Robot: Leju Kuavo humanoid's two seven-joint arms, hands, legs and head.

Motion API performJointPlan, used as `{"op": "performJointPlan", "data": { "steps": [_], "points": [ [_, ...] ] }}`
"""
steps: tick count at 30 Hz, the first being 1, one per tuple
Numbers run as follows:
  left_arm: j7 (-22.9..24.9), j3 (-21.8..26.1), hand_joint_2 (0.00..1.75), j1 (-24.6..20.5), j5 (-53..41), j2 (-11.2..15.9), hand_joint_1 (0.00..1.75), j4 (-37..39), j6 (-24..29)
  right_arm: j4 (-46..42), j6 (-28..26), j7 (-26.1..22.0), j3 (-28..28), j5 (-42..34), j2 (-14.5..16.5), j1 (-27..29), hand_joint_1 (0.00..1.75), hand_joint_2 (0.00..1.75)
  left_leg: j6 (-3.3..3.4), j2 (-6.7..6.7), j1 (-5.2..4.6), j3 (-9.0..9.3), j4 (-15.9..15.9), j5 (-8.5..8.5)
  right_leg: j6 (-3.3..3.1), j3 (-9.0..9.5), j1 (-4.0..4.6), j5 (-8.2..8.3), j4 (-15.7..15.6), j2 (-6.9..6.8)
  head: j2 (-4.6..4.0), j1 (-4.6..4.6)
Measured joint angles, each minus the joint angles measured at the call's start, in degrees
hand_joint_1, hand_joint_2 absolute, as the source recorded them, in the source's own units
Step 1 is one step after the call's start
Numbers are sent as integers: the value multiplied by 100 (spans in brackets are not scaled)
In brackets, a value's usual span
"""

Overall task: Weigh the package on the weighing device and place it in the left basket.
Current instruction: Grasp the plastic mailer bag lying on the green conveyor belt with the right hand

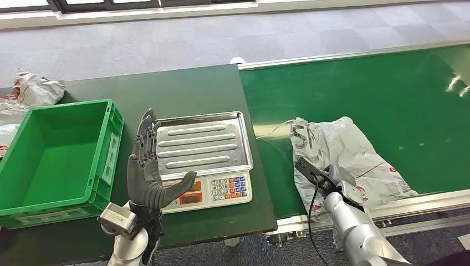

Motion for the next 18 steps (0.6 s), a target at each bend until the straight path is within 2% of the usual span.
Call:
{"op": "performJointPlan", "data": {
  "steps": [8,11,15,18],
  "points": [
    [-10,10,175,11,2,0,0,-1,6,-1,-104,-511,1,-102,83,4,175,175,-1,1,3,-18,-2,-1,-1,-10,2,-1,1,3,0,0],
    [-26,51,175,24,3,0,0,-8,18,-9,-311,-953,2,-213,159,8,175,175,-3,3,3,-43,-2,-3,-2,-18,2,-1,1,5,0,0],
    [-37,101,175,68,3,2,0,-20,29,-60,-535,-1278,3,-351,263,19,175,175,-4,0,3,-29,-1,3,-2,-31,2,0,2,1,0,0],
    [-52,120,175,100,2,2,0,-35,58,-287,-932,-1612,4,-645,373,68,175,175,-4,0,2,-33,-1,4,-2,-34,2,0,3,0,0,0]
  ]
}}
